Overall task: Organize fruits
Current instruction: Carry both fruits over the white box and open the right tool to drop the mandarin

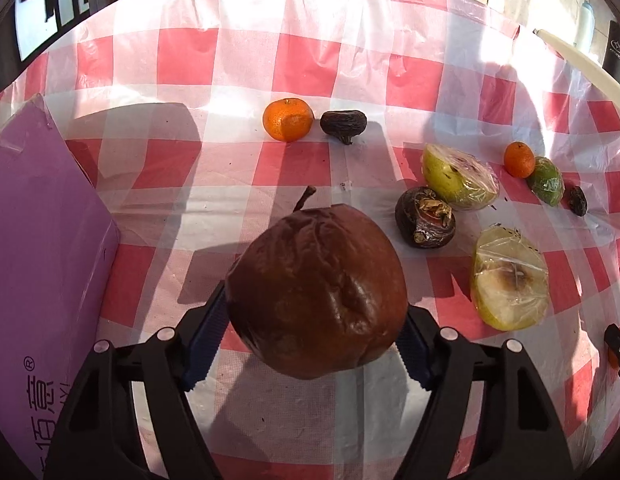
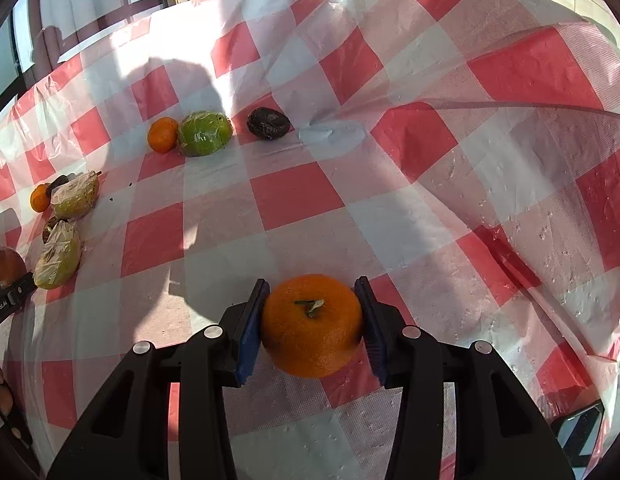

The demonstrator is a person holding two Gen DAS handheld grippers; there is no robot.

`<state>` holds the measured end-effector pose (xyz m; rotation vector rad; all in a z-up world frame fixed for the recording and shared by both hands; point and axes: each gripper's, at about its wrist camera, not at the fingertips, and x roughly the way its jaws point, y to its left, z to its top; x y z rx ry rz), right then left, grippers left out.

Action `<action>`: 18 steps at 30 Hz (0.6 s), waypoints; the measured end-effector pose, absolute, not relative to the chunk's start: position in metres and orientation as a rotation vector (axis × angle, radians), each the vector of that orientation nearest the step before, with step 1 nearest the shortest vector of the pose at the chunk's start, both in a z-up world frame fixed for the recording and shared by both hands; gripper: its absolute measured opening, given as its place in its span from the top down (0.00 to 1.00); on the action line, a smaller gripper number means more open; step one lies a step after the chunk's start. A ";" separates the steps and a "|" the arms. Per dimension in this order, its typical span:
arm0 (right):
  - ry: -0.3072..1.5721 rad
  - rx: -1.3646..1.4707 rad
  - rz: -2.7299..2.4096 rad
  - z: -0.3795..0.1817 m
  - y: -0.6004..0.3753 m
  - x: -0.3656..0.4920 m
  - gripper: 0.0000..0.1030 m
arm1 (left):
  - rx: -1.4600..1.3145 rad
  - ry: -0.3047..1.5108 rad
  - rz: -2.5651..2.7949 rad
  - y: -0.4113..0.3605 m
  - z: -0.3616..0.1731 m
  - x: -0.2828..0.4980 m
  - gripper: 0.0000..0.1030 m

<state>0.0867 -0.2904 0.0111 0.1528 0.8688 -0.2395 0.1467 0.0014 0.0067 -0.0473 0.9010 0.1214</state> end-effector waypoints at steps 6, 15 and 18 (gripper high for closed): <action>0.870 0.147 -0.242 0.012 -0.290 0.087 0.57 | -0.046 0.893 0.118 0.004 0.008 0.144 0.36; 0.808 0.143 -0.188 0.022 -0.278 0.066 0.58 | -0.144 0.763 0.036 0.018 0.024 0.058 0.38; 0.744 0.164 -0.080 0.028 -0.249 0.034 0.58 | -0.175 0.682 -0.021 0.019 0.032 0.009 0.38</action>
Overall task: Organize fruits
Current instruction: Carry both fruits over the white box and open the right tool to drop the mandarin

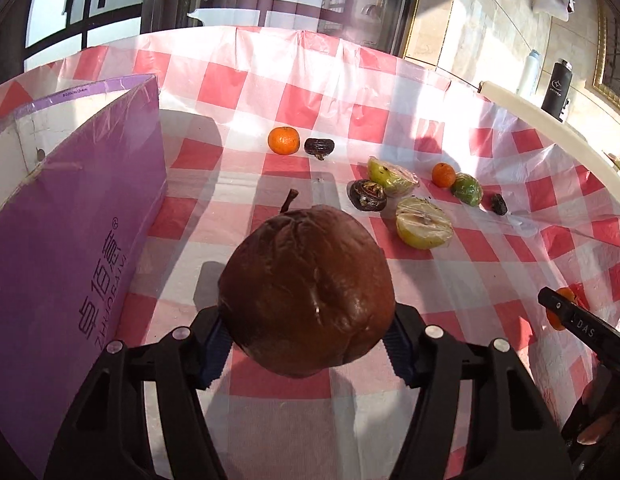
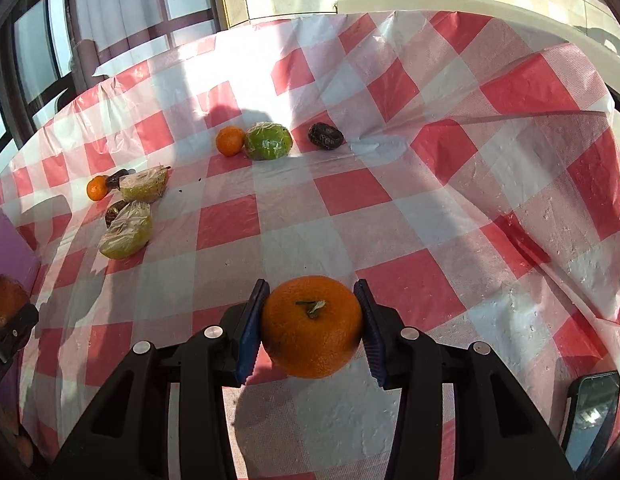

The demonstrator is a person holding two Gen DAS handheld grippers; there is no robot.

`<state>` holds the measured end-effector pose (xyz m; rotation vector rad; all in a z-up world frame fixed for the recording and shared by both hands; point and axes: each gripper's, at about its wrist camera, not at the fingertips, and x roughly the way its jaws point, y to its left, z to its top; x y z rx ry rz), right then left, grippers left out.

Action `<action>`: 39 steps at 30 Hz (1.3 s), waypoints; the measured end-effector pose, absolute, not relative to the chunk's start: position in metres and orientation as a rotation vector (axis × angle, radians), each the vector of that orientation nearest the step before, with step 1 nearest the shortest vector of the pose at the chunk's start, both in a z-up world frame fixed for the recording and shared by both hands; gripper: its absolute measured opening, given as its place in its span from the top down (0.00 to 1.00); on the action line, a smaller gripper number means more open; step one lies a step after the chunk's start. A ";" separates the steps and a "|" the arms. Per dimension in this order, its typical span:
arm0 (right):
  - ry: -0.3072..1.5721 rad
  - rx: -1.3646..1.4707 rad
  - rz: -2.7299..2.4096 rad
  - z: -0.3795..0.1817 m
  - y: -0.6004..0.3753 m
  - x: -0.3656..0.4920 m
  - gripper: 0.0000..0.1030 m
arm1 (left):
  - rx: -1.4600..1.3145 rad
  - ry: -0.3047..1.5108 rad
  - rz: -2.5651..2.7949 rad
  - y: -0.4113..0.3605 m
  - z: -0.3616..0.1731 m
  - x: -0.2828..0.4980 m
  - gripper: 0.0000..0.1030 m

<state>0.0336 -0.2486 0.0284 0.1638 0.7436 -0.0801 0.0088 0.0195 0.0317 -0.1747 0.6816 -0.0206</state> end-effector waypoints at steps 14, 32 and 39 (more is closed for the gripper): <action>0.478 0.182 0.126 0.066 -0.154 -0.060 0.58 | -0.187 0.402 -0.054 0.041 0.073 -0.116 0.38; 0.433 0.019 0.572 0.135 0.043 -0.078 0.57 | -0.166 0.347 0.207 0.186 0.138 -0.154 0.37; 0.564 -0.162 0.617 0.117 0.113 -0.068 0.57 | -0.139 0.540 0.309 0.246 0.118 -0.134 0.37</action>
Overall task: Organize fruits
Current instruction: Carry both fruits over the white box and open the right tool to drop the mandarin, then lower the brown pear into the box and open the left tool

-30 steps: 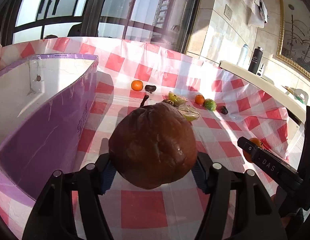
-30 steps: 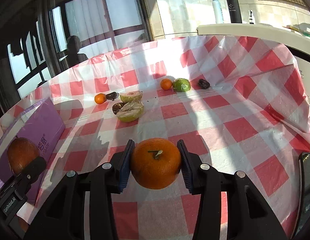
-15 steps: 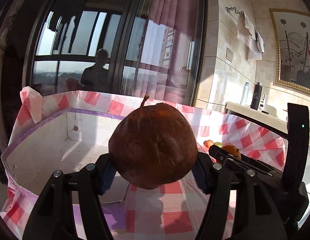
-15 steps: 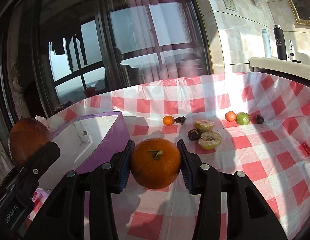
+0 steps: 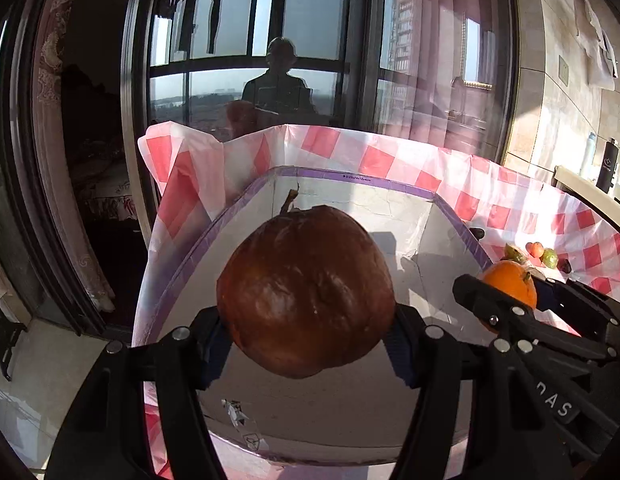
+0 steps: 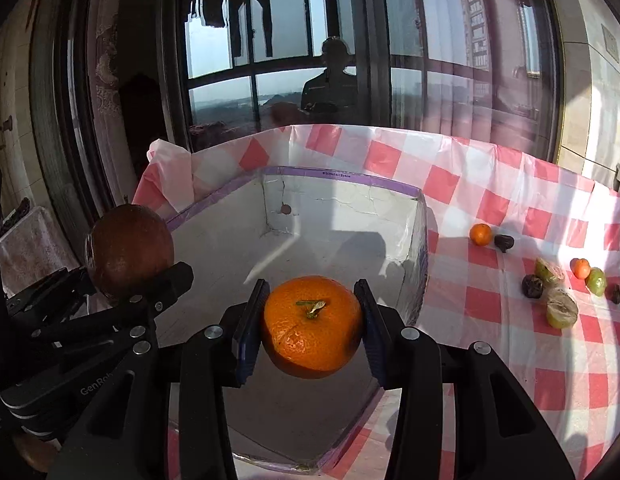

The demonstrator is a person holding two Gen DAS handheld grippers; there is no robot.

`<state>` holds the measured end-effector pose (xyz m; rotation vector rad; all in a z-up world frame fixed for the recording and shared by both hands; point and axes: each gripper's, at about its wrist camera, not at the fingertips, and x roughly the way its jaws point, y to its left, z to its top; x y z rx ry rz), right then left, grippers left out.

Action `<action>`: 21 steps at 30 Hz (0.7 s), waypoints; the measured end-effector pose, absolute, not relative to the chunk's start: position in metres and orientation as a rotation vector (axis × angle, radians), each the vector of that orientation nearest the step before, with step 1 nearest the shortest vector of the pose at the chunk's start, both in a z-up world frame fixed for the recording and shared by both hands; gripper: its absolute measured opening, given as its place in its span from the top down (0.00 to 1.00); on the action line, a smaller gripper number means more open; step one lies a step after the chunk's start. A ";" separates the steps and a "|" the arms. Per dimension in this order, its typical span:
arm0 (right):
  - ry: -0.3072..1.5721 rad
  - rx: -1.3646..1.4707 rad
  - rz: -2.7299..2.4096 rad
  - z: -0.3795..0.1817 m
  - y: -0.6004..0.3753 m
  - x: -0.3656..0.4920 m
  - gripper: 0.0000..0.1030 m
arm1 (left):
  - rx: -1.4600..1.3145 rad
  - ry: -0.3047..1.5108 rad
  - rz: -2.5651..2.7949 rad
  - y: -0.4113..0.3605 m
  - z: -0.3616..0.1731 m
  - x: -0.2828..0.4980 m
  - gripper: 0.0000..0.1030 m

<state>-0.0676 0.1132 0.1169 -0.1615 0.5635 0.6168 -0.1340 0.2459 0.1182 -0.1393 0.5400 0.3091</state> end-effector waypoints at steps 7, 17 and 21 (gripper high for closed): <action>0.832 -0.438 0.591 0.086 0.153 -0.035 0.57 | -0.080 0.848 0.240 0.265 0.086 -0.091 0.37; 0.947 -0.742 0.571 0.063 0.177 -0.033 0.53 | -0.022 1.054 0.105 0.264 0.062 -0.074 0.37; 0.929 -0.742 0.552 0.059 0.177 -0.031 0.48 | -0.026 1.058 0.108 0.265 0.062 -0.075 0.37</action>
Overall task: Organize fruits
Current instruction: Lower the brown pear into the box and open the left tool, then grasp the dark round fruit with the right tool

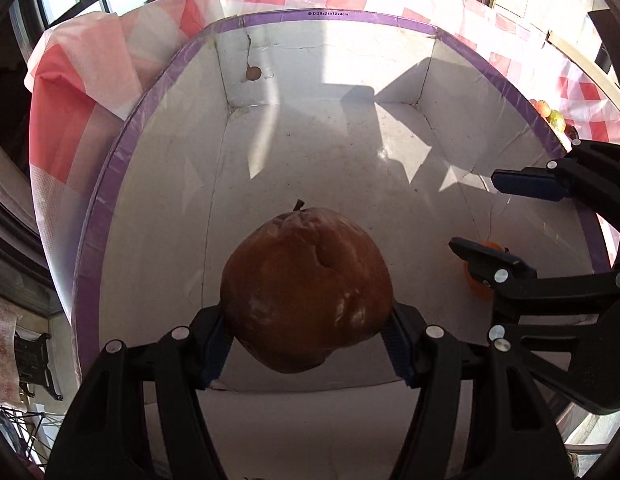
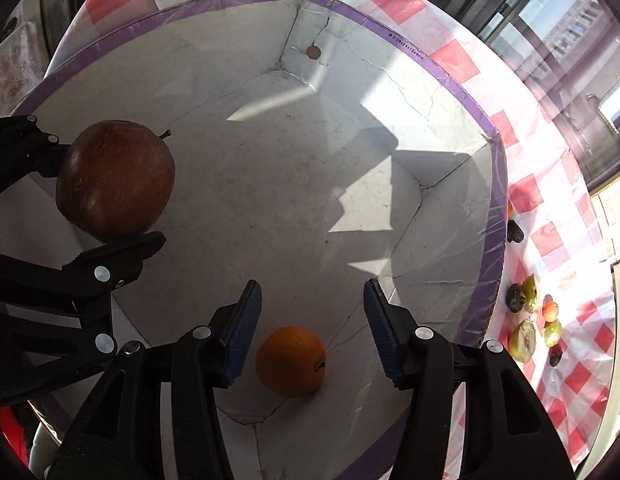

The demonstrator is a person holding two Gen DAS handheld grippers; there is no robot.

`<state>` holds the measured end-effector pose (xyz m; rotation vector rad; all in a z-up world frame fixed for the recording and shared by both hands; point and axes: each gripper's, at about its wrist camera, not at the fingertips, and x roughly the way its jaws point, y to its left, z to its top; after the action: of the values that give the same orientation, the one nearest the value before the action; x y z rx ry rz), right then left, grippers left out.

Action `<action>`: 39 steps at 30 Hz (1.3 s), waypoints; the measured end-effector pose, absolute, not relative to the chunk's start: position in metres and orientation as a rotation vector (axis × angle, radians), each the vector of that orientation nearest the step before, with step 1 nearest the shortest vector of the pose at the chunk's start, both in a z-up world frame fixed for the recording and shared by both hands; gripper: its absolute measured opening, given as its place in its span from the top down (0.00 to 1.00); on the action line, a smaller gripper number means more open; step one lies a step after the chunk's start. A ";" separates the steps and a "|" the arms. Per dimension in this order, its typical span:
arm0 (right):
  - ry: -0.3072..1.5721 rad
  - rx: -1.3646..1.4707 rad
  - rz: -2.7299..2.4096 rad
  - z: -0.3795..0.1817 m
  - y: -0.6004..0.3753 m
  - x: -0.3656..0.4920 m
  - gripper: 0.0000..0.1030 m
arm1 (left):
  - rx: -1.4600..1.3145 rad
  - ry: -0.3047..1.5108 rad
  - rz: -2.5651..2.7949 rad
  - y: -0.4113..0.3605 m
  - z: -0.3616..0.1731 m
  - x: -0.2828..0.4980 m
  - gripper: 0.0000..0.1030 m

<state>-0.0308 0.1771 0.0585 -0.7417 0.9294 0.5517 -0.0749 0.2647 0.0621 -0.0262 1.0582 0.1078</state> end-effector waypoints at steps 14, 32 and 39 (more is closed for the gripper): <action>0.510 -0.378 0.592 0.111 0.101 -0.056 0.40 | -0.007 0.765 0.290 0.240 0.110 -0.092 0.15; 0.633 0.271 0.000 0.033 -0.225 0.002 0.11 | 0.162 0.533 -0.061 -0.020 0.068 -0.021 0.02; 0.685 0.344 -0.117 0.024 -0.276 0.058 0.11 | 0.171 0.734 -0.160 -0.058 0.027 0.050 0.02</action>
<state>0.0577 -0.2757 0.0242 0.3438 0.6851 -0.1171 0.0504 -0.0583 0.0274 0.1713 0.7338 -0.1596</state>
